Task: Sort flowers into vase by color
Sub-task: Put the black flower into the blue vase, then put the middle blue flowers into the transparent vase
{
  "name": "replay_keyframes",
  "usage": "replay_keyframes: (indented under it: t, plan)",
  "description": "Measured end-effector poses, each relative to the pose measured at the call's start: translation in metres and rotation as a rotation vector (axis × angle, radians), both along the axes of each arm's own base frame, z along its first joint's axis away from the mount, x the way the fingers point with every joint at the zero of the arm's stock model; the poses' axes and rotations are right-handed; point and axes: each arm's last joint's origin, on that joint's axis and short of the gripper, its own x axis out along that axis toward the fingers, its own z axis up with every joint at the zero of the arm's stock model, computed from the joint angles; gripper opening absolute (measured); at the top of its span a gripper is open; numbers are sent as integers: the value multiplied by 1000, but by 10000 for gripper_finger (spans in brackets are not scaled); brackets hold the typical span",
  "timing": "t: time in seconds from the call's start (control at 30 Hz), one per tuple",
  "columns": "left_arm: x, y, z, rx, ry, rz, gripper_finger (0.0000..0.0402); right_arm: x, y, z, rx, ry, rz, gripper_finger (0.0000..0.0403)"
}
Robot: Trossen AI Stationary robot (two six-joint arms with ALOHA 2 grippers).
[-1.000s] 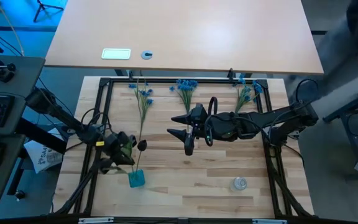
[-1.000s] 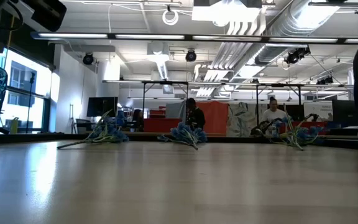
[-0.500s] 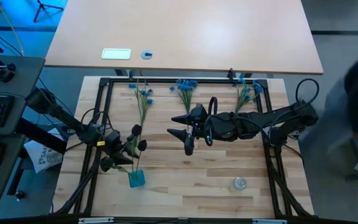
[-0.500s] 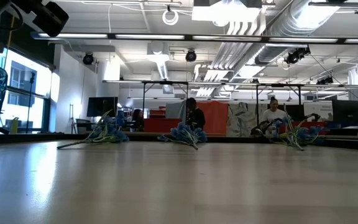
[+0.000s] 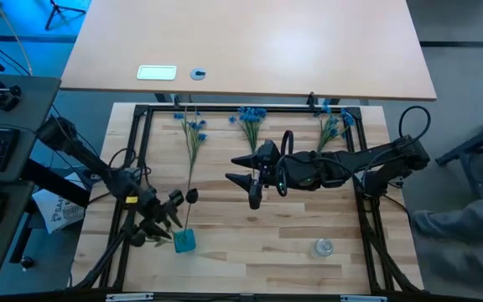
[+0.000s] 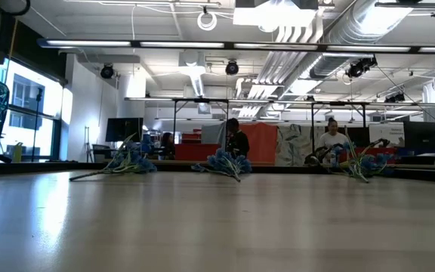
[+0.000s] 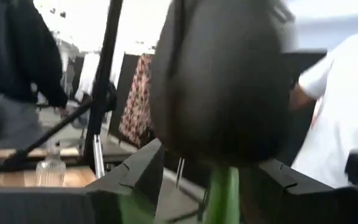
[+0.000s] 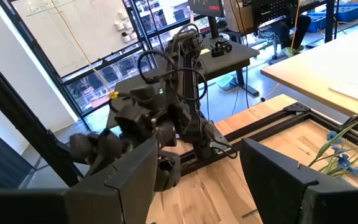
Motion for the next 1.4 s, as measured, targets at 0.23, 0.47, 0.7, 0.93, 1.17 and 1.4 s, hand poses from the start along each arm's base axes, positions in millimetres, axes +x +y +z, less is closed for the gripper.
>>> replay_keyframes:
  t: [0.23, 0.47, 0.7, 0.93, 1.17, 1.4]
  plan:
    - [1, -5, 4, 16, 26, 8, 168, 0, 0, 0, 7, -2, -1, 224]
    - [0, -4, 34, -56, -58, 5, 168, 0, 0, 0, 7, -2, -1, 224]
    - [0, -1, 60, -91, -74, 13, 168, 0, 0, 0, 8, -1, 7, 224]
    - [-2, 5, 97, -101, -91, 116, 168, 0, 0, 2, 15, -26, 8, 224]
    - [-5, 27, 152, -72, -75, 288, 168, 1, -1, 22, 38, -220, 20, 224]
    - [13, 59, 177, -147, 157, 442, 168, 5, -30, 22, 97, -242, -230, 224]
